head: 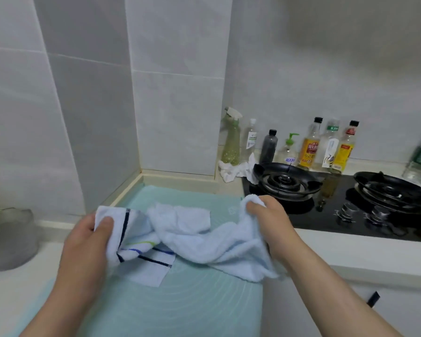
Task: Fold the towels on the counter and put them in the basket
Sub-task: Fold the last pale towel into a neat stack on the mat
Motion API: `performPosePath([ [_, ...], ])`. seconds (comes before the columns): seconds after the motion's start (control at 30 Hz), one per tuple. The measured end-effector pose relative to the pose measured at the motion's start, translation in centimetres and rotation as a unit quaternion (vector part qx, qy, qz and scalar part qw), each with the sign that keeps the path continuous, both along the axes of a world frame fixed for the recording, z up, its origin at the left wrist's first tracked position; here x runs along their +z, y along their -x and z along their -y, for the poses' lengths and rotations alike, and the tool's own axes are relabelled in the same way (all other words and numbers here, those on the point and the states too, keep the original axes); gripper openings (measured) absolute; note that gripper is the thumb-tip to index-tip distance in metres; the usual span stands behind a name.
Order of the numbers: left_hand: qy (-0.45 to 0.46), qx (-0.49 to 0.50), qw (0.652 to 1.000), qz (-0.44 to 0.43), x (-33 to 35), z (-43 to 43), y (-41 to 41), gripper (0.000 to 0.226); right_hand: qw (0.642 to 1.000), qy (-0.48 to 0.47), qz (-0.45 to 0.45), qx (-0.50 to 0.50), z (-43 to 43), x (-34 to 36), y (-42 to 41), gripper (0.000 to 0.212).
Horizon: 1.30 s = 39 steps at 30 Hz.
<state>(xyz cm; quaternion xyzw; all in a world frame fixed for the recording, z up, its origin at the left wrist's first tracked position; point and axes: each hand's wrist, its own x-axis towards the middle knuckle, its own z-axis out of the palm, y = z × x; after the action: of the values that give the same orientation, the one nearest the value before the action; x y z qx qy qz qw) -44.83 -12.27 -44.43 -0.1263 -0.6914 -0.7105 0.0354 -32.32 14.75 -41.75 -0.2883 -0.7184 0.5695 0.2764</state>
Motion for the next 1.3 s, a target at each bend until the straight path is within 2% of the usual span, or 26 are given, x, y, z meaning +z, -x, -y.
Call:
performPosePath([
  [0.2,-0.119,0.047,0.991,-0.043,3.4,4.8,0.4,0.022,0.995,0.053,-0.080,0.020,2.1,2.9,-3.6,0.017],
  [0.37,-0.151,0.028,0.988,-0.026,6.3,8.8,-1.1,0.019,0.986,0.072,-0.126,0.087,6.7,4.9,-6.9,0.026],
  [0.43,-0.141,0.002,0.990,-0.005,7.1,10.2,-1.3,0.019,0.981,0.085,-0.149,0.088,8.4,5.6,-7.5,0.028],
  [0.53,-0.108,-0.047,0.993,0.019,7.9,11.9,-1.7,0.016,0.963,0.163,-0.195,0.088,10.1,6.7,-8.0,0.023],
  [0.63,-0.082,-0.072,0.994,0.027,7.9,12.4,-2.0,0.016,0.963,0.191,-0.164,0.100,11.5,6.6,-8.5,0.017],
  [0.73,-0.042,-0.075,0.996,0.019,6.5,11.4,-2.6,0.016,0.973,0.179,-0.109,0.096,12.7,5.0,-8.1,0.028],
  [0.83,0.000,-0.092,0.995,0.033,4.1,9.0,-4.0,0.013,0.975,0.173,-0.116,0.077,13.6,2.5,-6.9,0.043],
  [0.9,0.012,-0.107,0.993,0.052,2.5,7.2,-5.6,0.011,0.969,0.196,-0.130,0.071,14.3,1.1,-6.2,0.035],
  [0.97,0.012,-0.110,0.993,0.045,0.6,5.5,-6.9,0.015,0.954,0.246,-0.146,0.094,15.3,-0.3,-5.6,0.012],
  [1.0,0.018,-0.104,0.994,0.038,-0.4,4.7,-7.3,0.016,0.952,0.253,-0.147,0.095,15.8,-1.1,-5.3,0.012],
  [1.03,0.030,-0.097,0.994,0.039,-1.3,4.1,-7.8,0.015,0.958,0.235,-0.140,0.083,16.1,-1.9,-5.1,0.012],
  [1.1,0.034,-0.124,0.991,0.048,-2.8,3.1,-8.2,0.007,0.984,0.128,-0.124,0.025,16.4,-3.8,-4.7,0.012],
  [1.13,0.043,-0.135,0.989,0.040,-3.3,2.8,-8.0,0.006,0.989,0.092,-0.117,0.022,16.6,-4.5,-4.8,0.020],
  [1.2,0.061,-0.124,0.990,0.030,-3.8,2.6,-7.4,0.025,0.991,0.086,-0.101,0.035,16.9,-5.7,-5.0,0.037],
  [1.3,0.036,-0.132,0.990,0.040,-3.8,3.2,-7.3,0.029,0.993,0.065,-0.085,0.039,16.9,-6.9,-5.0,0.038],
])
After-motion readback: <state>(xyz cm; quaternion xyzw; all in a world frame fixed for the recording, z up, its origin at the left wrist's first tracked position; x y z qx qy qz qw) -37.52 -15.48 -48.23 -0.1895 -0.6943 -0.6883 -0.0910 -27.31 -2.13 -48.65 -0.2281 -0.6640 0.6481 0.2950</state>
